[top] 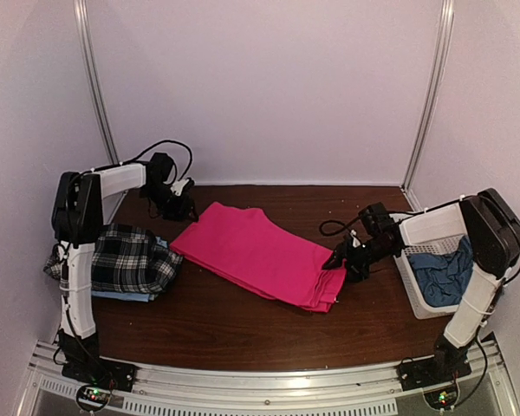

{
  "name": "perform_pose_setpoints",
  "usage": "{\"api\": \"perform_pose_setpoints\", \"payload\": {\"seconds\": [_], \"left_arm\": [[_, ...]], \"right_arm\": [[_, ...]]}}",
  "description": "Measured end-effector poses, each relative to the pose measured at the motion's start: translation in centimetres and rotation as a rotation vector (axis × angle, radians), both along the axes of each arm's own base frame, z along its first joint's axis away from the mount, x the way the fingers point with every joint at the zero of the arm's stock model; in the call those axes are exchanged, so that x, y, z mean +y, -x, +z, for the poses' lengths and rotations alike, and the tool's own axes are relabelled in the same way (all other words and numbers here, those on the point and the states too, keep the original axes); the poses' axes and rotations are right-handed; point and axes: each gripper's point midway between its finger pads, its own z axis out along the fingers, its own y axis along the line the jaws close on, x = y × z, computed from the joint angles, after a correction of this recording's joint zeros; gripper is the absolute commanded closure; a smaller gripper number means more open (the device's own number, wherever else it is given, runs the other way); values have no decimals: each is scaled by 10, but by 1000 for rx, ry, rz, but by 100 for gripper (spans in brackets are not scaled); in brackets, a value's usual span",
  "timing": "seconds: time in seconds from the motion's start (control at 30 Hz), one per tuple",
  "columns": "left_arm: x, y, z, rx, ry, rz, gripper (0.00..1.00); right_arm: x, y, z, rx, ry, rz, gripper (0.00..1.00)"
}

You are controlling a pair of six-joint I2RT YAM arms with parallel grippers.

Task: Fold and stack the mixed laundry pile
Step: Pick up the 1/3-rectangle-folded trousers from the center of the board.

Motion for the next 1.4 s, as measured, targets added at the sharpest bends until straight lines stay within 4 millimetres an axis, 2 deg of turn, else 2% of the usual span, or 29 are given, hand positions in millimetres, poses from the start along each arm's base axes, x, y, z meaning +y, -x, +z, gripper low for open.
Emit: {"api": "perform_pose_setpoints", "payload": {"seconds": [0.2, 0.37, 0.7, 0.87, 0.9, 0.97, 1.03, 1.2, 1.4], "left_arm": [[14, -3, -40, 74, 15, -8, 54], [21, -6, -38, 78, 56, -3, 75], [2, -6, -24, 76, 235, -44, 76], [0, -7, -27, 84, 250, -31, 96], [0, -7, -29, 89, 247, -26, 96], [3, -8, -31, 89, 227, -14, 80], [9, -11, -35, 83, 189, 5, 73], [16, -16, -36, 66, 137, 24, 62], [31, -19, -40, 62, 80, 20, 57]], "right_arm": [[3, -9, -4, 3, 26, 39, 56], [2, -8, -6, 1, 40, 63, 60], [8, -12, -6, 2, 21, 89, 63], [11, -14, -7, 1, 10, 103, 65], [12, -14, -7, 1, 10, 106, 66], [12, -15, -7, 1, 8, 111, 66], [13, -15, -7, 0, 8, 115, 66], [13, -15, -7, -2, 8, 117, 66], [13, -15, -7, -3, 8, 119, 67]]}}
